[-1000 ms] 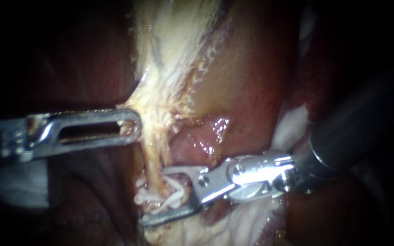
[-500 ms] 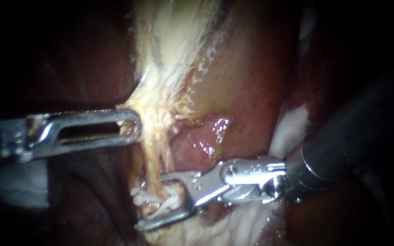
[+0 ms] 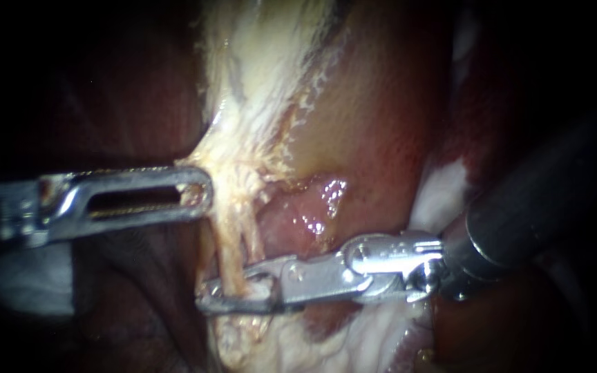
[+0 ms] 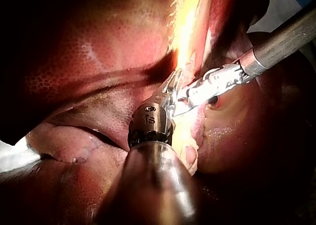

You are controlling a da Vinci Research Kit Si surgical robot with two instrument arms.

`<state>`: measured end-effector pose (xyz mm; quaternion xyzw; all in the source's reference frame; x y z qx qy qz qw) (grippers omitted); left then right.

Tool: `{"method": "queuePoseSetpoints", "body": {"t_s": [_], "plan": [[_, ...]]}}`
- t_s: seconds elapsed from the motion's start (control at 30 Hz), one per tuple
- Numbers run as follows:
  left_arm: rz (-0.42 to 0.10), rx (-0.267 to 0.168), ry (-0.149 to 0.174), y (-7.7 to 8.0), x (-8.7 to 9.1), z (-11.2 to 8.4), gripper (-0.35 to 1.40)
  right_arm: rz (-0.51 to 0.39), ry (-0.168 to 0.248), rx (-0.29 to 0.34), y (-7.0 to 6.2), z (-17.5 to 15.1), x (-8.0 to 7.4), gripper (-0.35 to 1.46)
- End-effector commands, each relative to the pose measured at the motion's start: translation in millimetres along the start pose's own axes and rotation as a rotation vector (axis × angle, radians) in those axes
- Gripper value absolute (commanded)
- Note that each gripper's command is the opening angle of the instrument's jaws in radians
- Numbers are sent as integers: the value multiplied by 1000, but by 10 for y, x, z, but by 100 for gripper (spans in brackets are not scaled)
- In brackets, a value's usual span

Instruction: Clipping second clip left tube

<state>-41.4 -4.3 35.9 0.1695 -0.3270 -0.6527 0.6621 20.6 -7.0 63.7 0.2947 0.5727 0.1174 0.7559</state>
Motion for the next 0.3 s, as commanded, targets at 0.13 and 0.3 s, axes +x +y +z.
{"method": "queuePoseSetpoints", "body": {"t_s": [0.13,0.3], "plan": [[0,0,0,0,0,0,-35,1,0,1,0,0,0,-35],[0,1,0,0,0,1,-35,-4,-1,1,1,0,0,-35]]}}
